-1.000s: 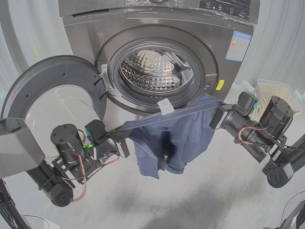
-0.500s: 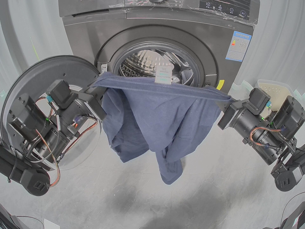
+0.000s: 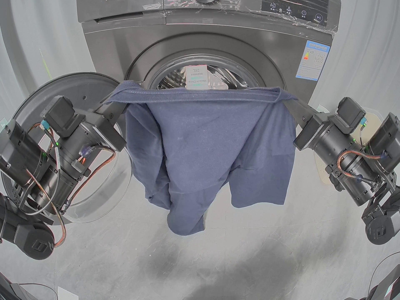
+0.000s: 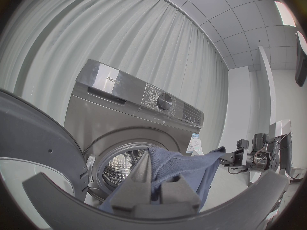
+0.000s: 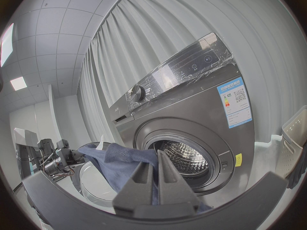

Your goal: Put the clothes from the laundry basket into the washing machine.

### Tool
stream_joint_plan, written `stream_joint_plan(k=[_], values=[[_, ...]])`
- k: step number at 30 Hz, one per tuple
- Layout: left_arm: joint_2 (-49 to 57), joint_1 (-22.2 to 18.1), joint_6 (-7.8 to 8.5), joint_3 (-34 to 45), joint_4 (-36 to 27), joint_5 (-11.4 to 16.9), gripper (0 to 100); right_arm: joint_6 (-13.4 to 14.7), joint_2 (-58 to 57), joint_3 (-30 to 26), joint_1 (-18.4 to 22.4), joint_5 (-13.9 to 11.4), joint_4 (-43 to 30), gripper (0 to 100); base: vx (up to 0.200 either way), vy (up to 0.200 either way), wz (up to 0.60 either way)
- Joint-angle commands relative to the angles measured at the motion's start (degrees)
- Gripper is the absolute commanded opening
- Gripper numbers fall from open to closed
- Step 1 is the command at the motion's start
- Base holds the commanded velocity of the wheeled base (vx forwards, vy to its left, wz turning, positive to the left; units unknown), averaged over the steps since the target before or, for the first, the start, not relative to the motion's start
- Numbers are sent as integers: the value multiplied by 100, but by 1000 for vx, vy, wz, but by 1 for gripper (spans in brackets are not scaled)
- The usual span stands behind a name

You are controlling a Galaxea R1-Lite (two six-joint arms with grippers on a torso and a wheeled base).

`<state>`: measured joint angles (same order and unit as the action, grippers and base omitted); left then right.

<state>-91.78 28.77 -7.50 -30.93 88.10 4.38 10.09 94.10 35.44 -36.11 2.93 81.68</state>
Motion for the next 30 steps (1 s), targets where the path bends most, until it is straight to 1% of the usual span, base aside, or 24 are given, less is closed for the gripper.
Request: stream_joint_plan(k=[1, 8, 13, 22, 26, 30], values=[[-6, 59, 3, 87, 5, 2, 0, 1, -67, -2, -10, -3, -11, 0, 0, 0, 0], [-24, 208, 3, 140, 5, -7, 0, 1, -76, 25, 7, -3, -20, 0, 0, 0, 0], [-15, 164, 11, 104, -3, -7, 0, 1, -111, 86, 16, -3, -20, 0, 0, 0, 0], [-41, 182, 11, 113, -21, -7, 0, 1, -120, 7, 86, -3, -82, 0, 0, 0, 0], [-419, 261, 29, 52, -39, -7, 0, 10, -23, -230, 95, -3, -91, 0, 0, 0, 0], [-1026, 419, 47, -150, 40, -7, 0, 10, 232, -687, -10, -3, -108, 0, 0, 0, 0]])
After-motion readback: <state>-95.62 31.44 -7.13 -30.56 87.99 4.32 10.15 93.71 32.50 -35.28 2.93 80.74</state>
